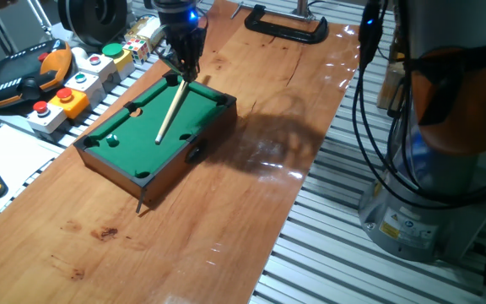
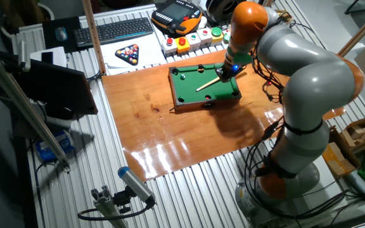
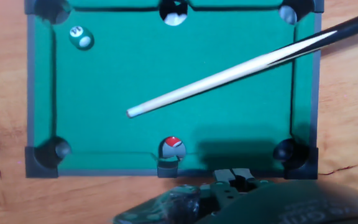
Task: Hit the pool ball
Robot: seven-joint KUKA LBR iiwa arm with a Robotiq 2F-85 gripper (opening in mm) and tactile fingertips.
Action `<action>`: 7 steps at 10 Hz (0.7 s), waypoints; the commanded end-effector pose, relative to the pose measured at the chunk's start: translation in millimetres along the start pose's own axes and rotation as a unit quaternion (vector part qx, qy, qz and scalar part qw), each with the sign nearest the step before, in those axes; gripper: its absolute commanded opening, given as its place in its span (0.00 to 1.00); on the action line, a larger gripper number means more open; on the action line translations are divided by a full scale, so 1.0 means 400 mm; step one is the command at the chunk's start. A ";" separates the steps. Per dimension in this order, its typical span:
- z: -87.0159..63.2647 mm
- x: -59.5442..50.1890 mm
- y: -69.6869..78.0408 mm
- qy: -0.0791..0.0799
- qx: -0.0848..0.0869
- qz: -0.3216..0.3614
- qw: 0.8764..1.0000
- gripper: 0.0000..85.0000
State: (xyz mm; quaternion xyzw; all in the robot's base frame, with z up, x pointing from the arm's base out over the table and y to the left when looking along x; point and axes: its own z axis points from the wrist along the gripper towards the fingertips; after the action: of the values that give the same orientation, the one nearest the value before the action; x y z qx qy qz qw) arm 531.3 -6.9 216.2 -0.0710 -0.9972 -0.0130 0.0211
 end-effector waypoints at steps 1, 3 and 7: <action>0.005 -0.003 -0.005 -0.001 0.006 0.018 1.000 0.01; 0.018 -0.015 -0.018 -0.005 0.016 0.046 0.999 0.01; 0.058 -0.034 -0.060 -0.004 -0.004 0.139 0.990 0.01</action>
State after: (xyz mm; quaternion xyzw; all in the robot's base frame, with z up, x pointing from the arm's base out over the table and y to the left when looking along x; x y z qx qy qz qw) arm 540.5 -32.1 191.8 -0.1858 -0.9823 -0.0134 0.0184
